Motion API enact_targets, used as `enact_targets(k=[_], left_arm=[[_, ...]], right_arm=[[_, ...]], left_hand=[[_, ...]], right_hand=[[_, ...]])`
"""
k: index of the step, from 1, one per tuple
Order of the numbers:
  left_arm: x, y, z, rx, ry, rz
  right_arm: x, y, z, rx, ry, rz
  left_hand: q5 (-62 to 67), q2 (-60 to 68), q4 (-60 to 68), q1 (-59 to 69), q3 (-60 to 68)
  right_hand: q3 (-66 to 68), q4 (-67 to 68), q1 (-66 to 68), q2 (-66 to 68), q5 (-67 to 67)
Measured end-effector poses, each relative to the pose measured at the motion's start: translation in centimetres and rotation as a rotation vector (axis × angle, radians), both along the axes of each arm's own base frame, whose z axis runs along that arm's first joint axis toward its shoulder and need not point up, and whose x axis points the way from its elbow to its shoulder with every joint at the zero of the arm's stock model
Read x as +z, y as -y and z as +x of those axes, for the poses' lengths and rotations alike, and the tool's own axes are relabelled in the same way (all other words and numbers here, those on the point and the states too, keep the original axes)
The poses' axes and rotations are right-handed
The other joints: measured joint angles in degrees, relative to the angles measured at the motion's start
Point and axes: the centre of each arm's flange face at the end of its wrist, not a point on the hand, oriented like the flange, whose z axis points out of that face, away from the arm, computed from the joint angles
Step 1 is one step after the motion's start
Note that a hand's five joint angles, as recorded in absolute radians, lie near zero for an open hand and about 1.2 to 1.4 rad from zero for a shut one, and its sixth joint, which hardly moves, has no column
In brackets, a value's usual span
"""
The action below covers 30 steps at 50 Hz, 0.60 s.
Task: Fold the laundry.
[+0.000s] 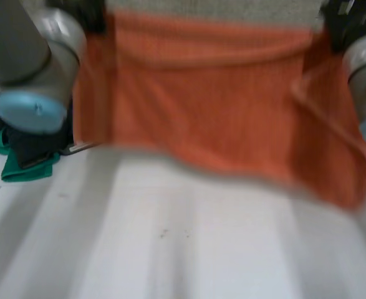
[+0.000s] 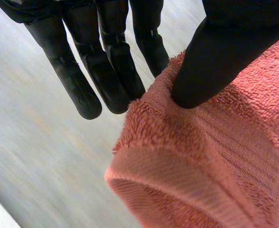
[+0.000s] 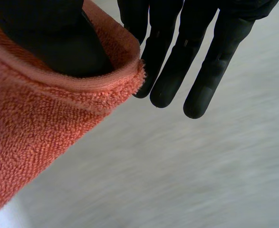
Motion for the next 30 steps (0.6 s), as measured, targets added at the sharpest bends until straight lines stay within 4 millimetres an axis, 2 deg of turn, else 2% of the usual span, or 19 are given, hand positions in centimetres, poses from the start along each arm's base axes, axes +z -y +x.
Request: enact_targets(k=[1, 3, 4, 6, 8, 12, 13, 14, 18, 19, 20, 21, 26, 30], left_arm=[[2.4, 0.0, 0.0, 0.003, -0.040, -0.093], [4.5, -0.2, 0.0, 0.004, -0.078, -0.176], [5.5, -0.4, 0.1, 0.004, -0.098, -0.218], [6.3, -0.6, 0.1, 0.001, -0.115, -0.251], [6.3, -0.8, 0.1, -0.003, -0.120, -0.251], [3.3, -0.8, 0.2, -0.009, -0.086, -0.143], [3.3, -0.8, 0.2, -0.009, -0.086, -0.143], [0.4, -0.7, 0.5, -0.008, -0.051, -0.047], [-5.4, -1.2, 1.3, -0.001, 0.021, 0.137], [-7.6, -1.6, 1.6, 0.002, 0.049, 0.201], [-8.2, -1.7, 1.6, 0.003, 0.057, 0.220], [-10.7, -2.3, 2.0, 0.007, 0.091, 0.294], [-17.4, -4.0, 3.2, 0.018, 0.185, 0.486], [-21.1, -4.4, 3.5, 0.023, 0.244, 0.583]], right_arm=[[2.3, 0.0, 0.2, 0.005, 0.041, -0.120], [4.4, -0.4, 0.3, 0.014, 0.075, -0.222], [5.4, -0.8, 0.4, 0.023, 0.091, -0.274], [6.2, -1.4, 0.5, 0.037, 0.104, -0.317], [6.1, -1.9, 0.6, 0.055, 0.102, -0.319], [3.3, -2.5, 0.8, 0.090, 0.075, -0.217], [3.3, -2.5, 0.8, 0.090, 0.075, -0.217], [0.5, -3.0, 0.8, 0.115, 0.057, -0.108], [-4.4, -4.3, 0.8, 0.167, 0.040, 0.092], [-6.3, -5.0, 0.7, 0.192, 0.036, 0.173], [-6.7, -5.2, 0.7, 0.198, 0.035, 0.191], [-8.8, -6.1, 0.7, 0.230, 0.032, 0.284], [-14.3, -8.2, 0.5, 0.296, 0.020, 0.533], [-17.3, -8.6, -0.2, 0.294, 0.014, 0.671]], left_hand=[[0.0, 0.0, 0.0, 0.0, 0.0], [0.0, 0.0, 0.0, 0.0, 0.0], [0.0, 0.0, 0.0, 0.0, 0.0], [0.0, 0.0, 0.0, 0.0, 0.0], [0.0, 0.0, 0.0, 0.0, 0.0], [0.0, 0.0, 0.0, 0.0, 0.0], [0.0, 0.0, 0.0, 0.0, 0.0], [0.0, 0.0, 0.0, 0.0, 0.0], [0.0, 0.0, 0.0, 0.0, 0.0], [0.0, 0.0, 0.0, 0.0, 0.0], [0.0, 0.0, 0.0, 0.0, 0.0], [0.0, 0.0, 0.0, 0.0, 0.0], [0.0, 0.0, 0.0, 0.0, 0.0], [0.0, 0.0, 0.0, 0.0, 0.0]], right_hand=[[0.0, 0.0, 0.0, 0.0, 0.0], [0.0, 0.0, 0.0, 0.0, 0.0], [0.0, 0.0, 0.0, 0.0, 0.0], [0.0, 0.0, 0.0, 0.0, 0.0], [0.0, 0.0, 0.0, 0.0, 0.0], [0.0, 0.0, 0.0, 0.0, 0.2], [0.0, 0.0, 0.0, 0.0, 0.2], [0.0, 0.0, 0.0, 0.0, 0.2], [0.0, 0.0, 0.0, 0.3, 0.2], [0.0, 0.0, 0.0, 0.3, 0.2], [0.0, 0.0, 0.0, 0.3, 0.2], [0.0, 0.0, 0.0, 0.3, 0.2], [0.0, 0.0, 0.0, 0.3, 0.2], [0.0, 0.0, 0.0, 0.3, 0.2]])
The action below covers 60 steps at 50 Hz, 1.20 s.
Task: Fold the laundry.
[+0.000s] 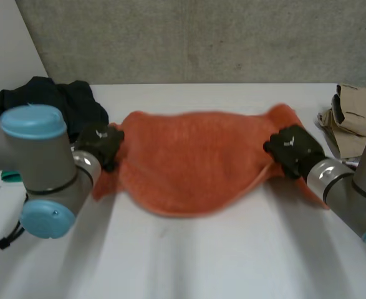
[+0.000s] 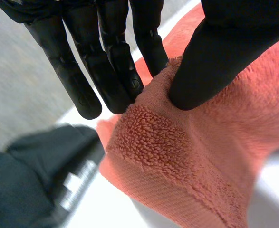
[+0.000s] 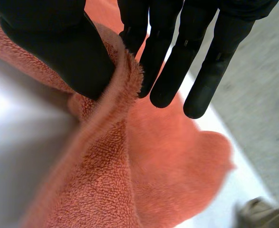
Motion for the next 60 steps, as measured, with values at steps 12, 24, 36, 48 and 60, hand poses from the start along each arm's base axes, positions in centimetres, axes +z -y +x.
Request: enact_targets(k=[12, 24, 36, 48, 60], left_arm=[[-2.7, 2.3, -0.7, -0.043, 0.115, -0.016], [0.0, -1.3, 0.2, -0.089, 0.148, -0.040], [1.3, -7.3, 3.4, -0.114, 0.120, -0.047], [-2.5, -4.7, 3.7, -0.117, 0.128, 0.056], [-4.9, -0.1, 2.4, -0.108, 0.134, 0.053]], right_arm=[[-1.7, 0.2, -0.9, -0.031, -0.010, 0.092], [-2.2, -0.2, -1.1, -0.047, 0.012, 0.125], [-2.4, -0.5, -1.1, -0.050, 0.009, 0.133], [-2.6, -0.7, -1.1, -0.049, 0.005, 0.144], [-2.8, -0.9, -1.3, -0.052, 0.003, 0.153]], left_hand=[[-34.7, -38.0, -38.0, -36.9, -37.0], [-34.6, -37.9, -37.9, -34.6, -37.4], [-20.5, -23.2, -23.4, -19.6, -22.9], [-25.8, -28.8, -29.2, -25.3, -28.2], [-25.9, -28.8, -29.4, -25.3, -28.4]], right_hand=[[0.0, 0.0, 0.0, 0.0, 0.0], [0.0, 0.0, 0.0, 0.0, 0.1], [0.0, 0.0, 0.0, 0.0, 0.1], [0.0, 0.0, 0.0, 0.0, 0.1], [0.0, 0.0, 0.0, 0.0, 0.1]])
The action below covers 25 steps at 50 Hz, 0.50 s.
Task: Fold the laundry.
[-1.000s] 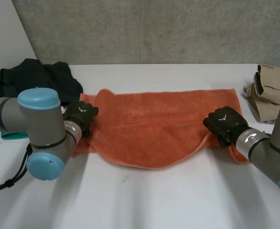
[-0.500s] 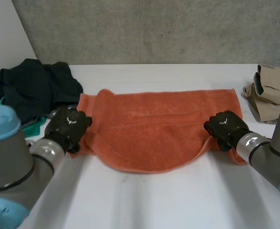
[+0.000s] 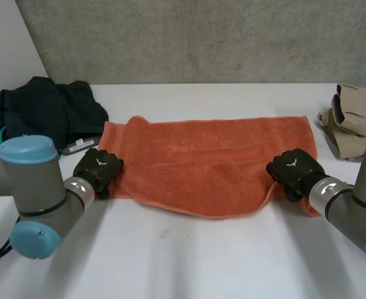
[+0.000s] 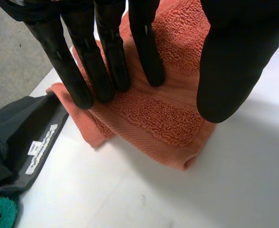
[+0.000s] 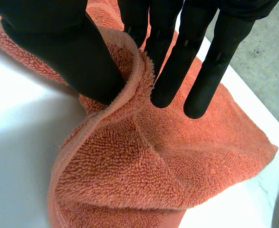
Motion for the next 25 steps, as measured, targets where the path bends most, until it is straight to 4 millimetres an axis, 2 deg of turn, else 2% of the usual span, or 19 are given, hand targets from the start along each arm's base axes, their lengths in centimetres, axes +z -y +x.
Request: enact_targets(k=[6, 7, 12, 20, 25], left_arm=[[-0.6, 1.3, -0.5, -0.003, -0.001, -0.010], [-0.7, 1.4, -0.5, -0.003, -0.001, -0.011], [-1.1, 2.1, -0.8, -0.007, -0.001, -0.017], [-1.1, 2.8, -1.0, -0.005, -0.001, -0.029], [0.0, 2.7, -0.9, 0.001, -0.016, -0.038]], right_arm=[[0.0, 0.0, 0.0, 0.000, 0.000, 0.000], [0.0, 0.0, 0.0, -0.001, 0.000, 0.000], [0.1, 0.0, 0.0, -0.002, 0.000, -0.003], [0.8, 0.2, -0.1, -0.006, 0.003, -0.025], [1.9, 0.1, -0.1, -0.009, 0.009, -0.055]], left_hand=[[3.2, 3.1, 3.4, 2.1, 3.0], [8.1, 8.2, 8.6, 8.6, 8.1], [25.2, 25.1, 25.8, 25.3, 24.8], [27.2, 28.6, 29.1, 25.6, 28.1], [27.2, 28.6, 29.1, 25.6, 28.1]], right_hand=[[0.0, 0.0, 0.0, 0.0, 0.0], [0.0, 0.0, 0.0, 0.0, 0.0], [0.0, 0.0, 0.0, 0.0, 0.0], [0.0, 0.0, 0.0, 0.0, 0.0], [0.0, 0.0, 0.0, 0.0, 0.0]])
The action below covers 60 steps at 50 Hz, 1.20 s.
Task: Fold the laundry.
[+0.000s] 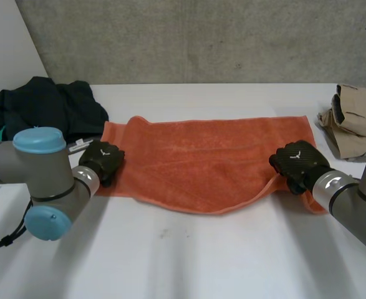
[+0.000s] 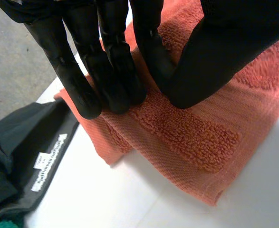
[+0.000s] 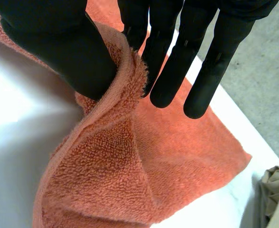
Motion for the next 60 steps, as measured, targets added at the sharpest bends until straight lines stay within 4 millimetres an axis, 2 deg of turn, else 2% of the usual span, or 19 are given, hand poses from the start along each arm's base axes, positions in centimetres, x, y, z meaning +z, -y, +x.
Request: enact_targets(k=[3, 4, 6, 8, 14, 23, 28, 29, 33, 35, 36, 37, 41, 45, 47, 53, 57, 59, 60], left_arm=[[1.4, -0.6, 0.0, -0.003, -0.023, -0.011], [1.7, -0.8, 0.0, -0.005, -0.029, -0.013], [2.5, -1.6, 0.0, -0.013, -0.053, -0.012], [2.9, -2.3, -0.1, -0.026, -0.072, -0.003], [2.8, -3.7, -0.8, -0.067, -0.103, 0.033], [1.3, -3.5, -1.4, -0.083, -0.093, 0.063], [0.3, -2.8, -1.5, -0.080, -0.086, 0.073], [0.0, -2.6, -1.6, -0.078, -0.084, 0.076], [-0.5, -2.2, -1.7, -0.076, -0.082, 0.080], [-0.8, -2.0, -1.7, -0.074, -0.081, 0.082], [-0.8, -1.9, -1.7, -0.073, -0.081, 0.081], [-0.8, -1.8, -1.7, -0.071, -0.081, 0.079], [-0.3, -1.6, -1.6, -0.058, -0.087, 0.066], [3.2, -2.0, -1.1, -0.019, -0.116, 0.008], [5.7, -2.7, -0.8, -0.002, -0.138, -0.022], [13.3, -6.8, 0.8, 0.021, -0.193, -0.076], [16.8, -10.0, 2.1, 0.022, -0.191, -0.061], [17.8, -11.3, 2.6, 0.023, -0.180, -0.038], [18.0, -11.7, 2.8, 0.023, -0.175, -0.027]], right_arm=[[0.5, -0.1, 0.0, 0.000, 0.004, -0.013], [0.7, -0.1, 0.0, 0.000, 0.004, -0.017], [0.9, -0.2, 0.0, 0.001, 0.006, -0.022], [1.0, -0.2, 0.0, 0.001, 0.007, -0.025], [1.0, -0.3, 0.0, 0.002, 0.006, -0.022], [0.8, -0.3, 0.0, 0.002, 0.005, -0.016], [0.8, -0.3, 0.0, 0.003, 0.005, -0.016], [0.8, -0.3, 0.0, 0.003, 0.005, -0.016], [0.8, -0.3, 0.0, 0.004, 0.005, -0.015], [0.8, -0.3, 0.0, 0.003, 0.005, -0.015], [0.8, -0.3, 0.0, 0.003, 0.005, -0.016], [0.8, -0.3, 0.0, 0.002, 0.005, -0.016], [0.9, -0.1, -0.1, -0.007, 0.002, -0.022], [2.0, 0.1, -0.6, -0.048, -0.014, -0.048], [3.6, 0.1, -1.1, -0.082, -0.033, -0.070], [9.8, -1.6, -2.1, -0.128, -0.104, -0.101], [13.2, -3.2, -2.5, -0.119, -0.147, -0.121], [15.4, -4.7, -2.8, -0.099, -0.189, -0.140], [15.9, -5.0, -2.8, -0.092, -0.201, -0.145]], left_hand=[[0.0, -0.1, 0.0, 0.0, 0.0], [-2.2, -3.6, -3.8, -1.7, -3.4], [-18.4, -20.2, -20.3, -20.1, -19.6], [-25.9, -27.8, -27.7, -27.2, -26.8], [-30.5, -31.6, -32.2, -28.6, -31.3], [-30.3, -31.5, -32.0, -28.4, -31.1], [-25.9, -27.3, -27.6, -24.4, -27.0], [-22.1, -23.5, -23.6, -20.1, -23.2], [-19.3, -20.4, -20.7, -17.4, -20.0], [-9.9, -10.3, -11.0, -7.9, -10.1], [-9.9, -10.3, -11.0, -7.9, -10.1], [-1.9, -2.6, -2.4, -0.6, -2.4], [-1.3, -0.3, 0.0, -0.6, -0.1], [-1.3, 0.0, 0.0, -0.6, 0.0], [-1.3, 0.0, 0.0, -0.6, 0.0], [-1.3, 0.0, 0.0, -0.6, 0.0], [-1.3, 0.1, 0.0, -0.6, 0.0], [-1.3, 0.1, 0.0, -0.6, 0.0], [-1.3, 0.1, 0.0, -0.6, 0.0]], right_hand=[[0.0, 0.0, 0.0, 0.0, 0.0], [0.0, 0.0, 0.0, 0.0, 0.0], [0.0, 0.0, 0.0, 0.0, 0.0], [0.0, 0.0, 0.0, 0.0, 0.0], [0.0, 0.0, 0.0, 0.0, 0.0], [0.0, 0.0, 0.0, 0.0, 0.0], [0.0, 0.0, 0.0, 0.0, 0.0], [0.0, 0.0, 0.0, 0.0, 0.0], [0.0, 0.0, 0.0, 0.0, 0.0], [0.0, 0.0, 0.0, 0.0, 0.0], [0.0, 0.0, 0.0, 0.0, 0.0], [0.0, 0.0, 0.0, 0.0, 0.0], [0.0, 0.0, 0.0, 0.0, 0.0], [0.0, 0.0, 0.0, 0.0, 0.0], [0.0, 0.0, 0.0, 0.0, 0.0], [0.0, 0.0, 0.0, 0.0, 0.0], [0.0, 0.0, 0.0, 0.0, 0.0], [0.0, 0.0, 0.0, 0.0, 0.0], [0.0, 0.0, 0.0, 0.0, 0.0]])
